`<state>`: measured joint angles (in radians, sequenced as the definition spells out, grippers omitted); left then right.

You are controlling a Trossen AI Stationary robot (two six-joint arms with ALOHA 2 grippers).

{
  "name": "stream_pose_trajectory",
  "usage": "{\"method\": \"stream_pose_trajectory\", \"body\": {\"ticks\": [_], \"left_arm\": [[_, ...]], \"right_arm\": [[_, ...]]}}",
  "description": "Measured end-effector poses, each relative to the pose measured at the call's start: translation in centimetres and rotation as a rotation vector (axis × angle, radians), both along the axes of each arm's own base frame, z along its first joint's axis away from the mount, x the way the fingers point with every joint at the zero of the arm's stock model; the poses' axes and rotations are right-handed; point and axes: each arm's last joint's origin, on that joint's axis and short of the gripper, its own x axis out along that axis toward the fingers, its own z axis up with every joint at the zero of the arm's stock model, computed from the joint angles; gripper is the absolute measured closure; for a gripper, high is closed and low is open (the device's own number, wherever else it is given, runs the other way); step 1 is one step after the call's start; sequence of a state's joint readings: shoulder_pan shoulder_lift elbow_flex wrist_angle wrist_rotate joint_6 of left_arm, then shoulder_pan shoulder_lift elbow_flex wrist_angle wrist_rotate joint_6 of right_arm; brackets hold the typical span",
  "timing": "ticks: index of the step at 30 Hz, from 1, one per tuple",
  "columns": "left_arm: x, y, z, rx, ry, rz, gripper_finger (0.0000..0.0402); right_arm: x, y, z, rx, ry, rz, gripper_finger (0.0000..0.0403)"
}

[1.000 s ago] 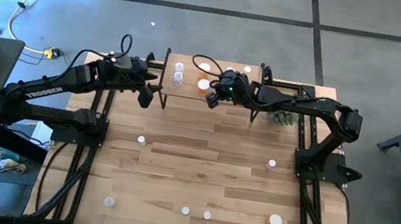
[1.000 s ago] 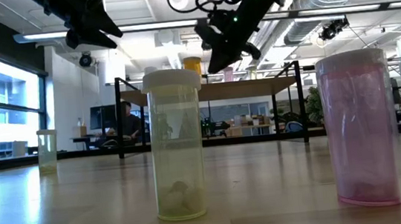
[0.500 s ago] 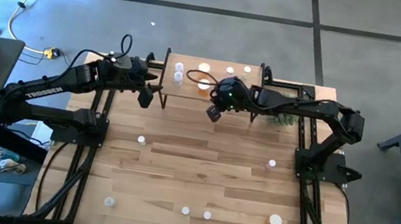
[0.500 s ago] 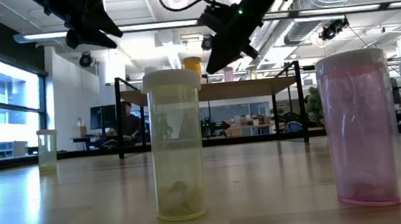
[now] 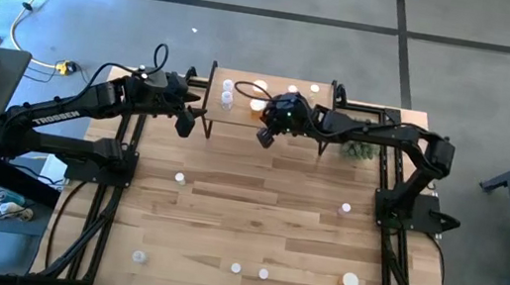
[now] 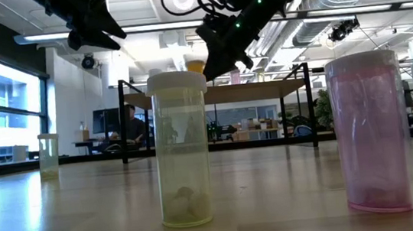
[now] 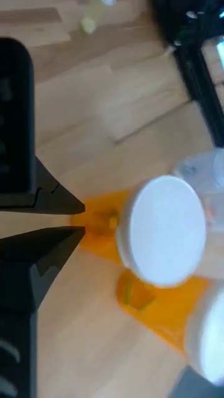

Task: Pick and place medicine bottles onto shelf by color
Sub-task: Put the top orange pill bottle aligned with the other orange pill bottle on the shelf

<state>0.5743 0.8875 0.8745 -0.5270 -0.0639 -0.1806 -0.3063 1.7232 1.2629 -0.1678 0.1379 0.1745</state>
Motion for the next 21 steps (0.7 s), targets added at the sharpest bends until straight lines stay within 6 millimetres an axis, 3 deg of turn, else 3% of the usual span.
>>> {"method": "stream_pose_trajectory", "body": {"ticks": [8, 15, 21], "left_arm": [[0.0, 0.0, 0.0, 0.000, 0.001, -0.001, 0.0177], [0.0, 0.0, 0.0, 0.000, 0.001, -0.001, 0.0177], [0.0, 0.0, 0.0, 0.000, 0.001, 0.000, 0.0177]], "right_arm": [[-0.2, -1.0, 0.1, -0.002, -0.018, -0.023, 0.0369], [0.3, 0.4, 0.1, 0.079, -0.047, 0.093, 0.0369], [1.2, 0.8, 0.6, 0.027, -0.133, 0.116, 0.0369]]}}
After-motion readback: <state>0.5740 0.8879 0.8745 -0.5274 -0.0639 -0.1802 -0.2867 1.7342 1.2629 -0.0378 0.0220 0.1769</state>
